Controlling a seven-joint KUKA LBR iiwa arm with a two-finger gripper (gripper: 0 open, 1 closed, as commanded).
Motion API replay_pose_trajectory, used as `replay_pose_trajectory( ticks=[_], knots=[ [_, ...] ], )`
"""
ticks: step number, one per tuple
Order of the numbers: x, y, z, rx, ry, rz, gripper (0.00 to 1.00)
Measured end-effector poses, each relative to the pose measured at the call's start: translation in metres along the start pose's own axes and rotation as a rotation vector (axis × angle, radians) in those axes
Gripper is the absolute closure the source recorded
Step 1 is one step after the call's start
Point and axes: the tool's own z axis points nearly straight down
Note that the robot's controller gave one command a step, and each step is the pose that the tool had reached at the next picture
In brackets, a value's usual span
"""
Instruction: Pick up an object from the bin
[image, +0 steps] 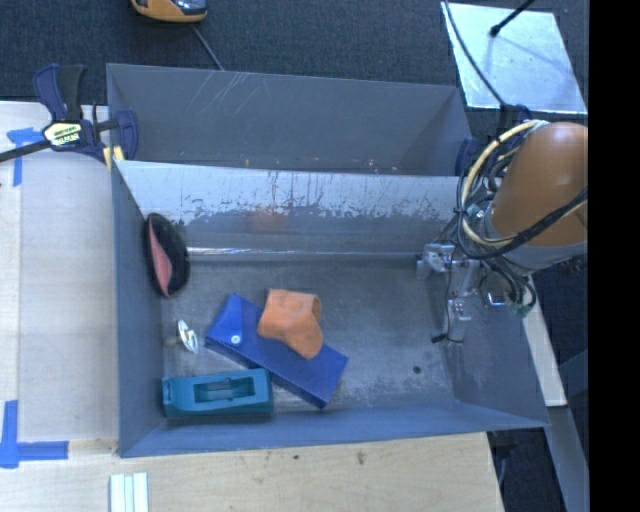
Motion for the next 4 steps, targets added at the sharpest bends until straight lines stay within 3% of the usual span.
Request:
replay_pose_trajectory(
  ticks=[1, 2, 3, 4],
  knots=[
    [-0.001, 0.000, -0.005, 0.001, -0.007, -0.003, 0.00],
    [-0.042, 0.029, 0.023, 0.004, -0.015, -0.048, 0.00],
    [-0.052, 0.038, 0.066, -0.002, -0.015, -0.067, 0.00],
    [-0.042, 0.031, 0.076, -0.001, -0.009, -0.060, 0.00]
  ],
)
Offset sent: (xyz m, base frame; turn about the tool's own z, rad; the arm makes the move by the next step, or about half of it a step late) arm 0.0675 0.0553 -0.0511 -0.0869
